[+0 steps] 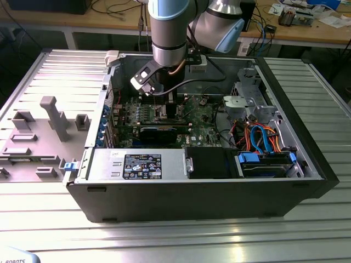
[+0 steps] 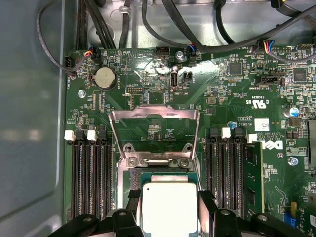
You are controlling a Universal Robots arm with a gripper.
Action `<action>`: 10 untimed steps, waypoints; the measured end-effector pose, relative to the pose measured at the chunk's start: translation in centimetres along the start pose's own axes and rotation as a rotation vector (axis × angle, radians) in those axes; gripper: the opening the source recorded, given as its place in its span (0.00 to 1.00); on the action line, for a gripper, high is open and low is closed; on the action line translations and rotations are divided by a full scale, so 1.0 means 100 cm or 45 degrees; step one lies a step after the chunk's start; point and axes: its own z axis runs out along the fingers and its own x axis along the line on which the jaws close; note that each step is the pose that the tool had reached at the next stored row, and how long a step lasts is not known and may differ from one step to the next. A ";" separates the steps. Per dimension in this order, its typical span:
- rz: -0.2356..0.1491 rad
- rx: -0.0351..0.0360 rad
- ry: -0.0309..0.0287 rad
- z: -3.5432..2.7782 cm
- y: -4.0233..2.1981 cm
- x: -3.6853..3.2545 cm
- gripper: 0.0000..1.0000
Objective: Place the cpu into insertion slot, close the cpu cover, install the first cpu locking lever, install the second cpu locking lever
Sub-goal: 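Place the cpu into insertion slot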
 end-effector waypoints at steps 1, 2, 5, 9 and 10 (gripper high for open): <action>0.000 0.0001 -0.0011 0.0000 0.0000 0.0011 0.54; 0.000 0.0000 -0.0013 0.0001 0.0000 0.0019 0.54; 0.000 0.0000 -0.0012 0.0019 -0.0010 0.0021 0.54; 0.000 0.0000 -0.0011 0.0046 -0.0022 0.0030 0.54; 0.000 -0.0001 -0.0010 0.0052 -0.0023 0.0031 0.54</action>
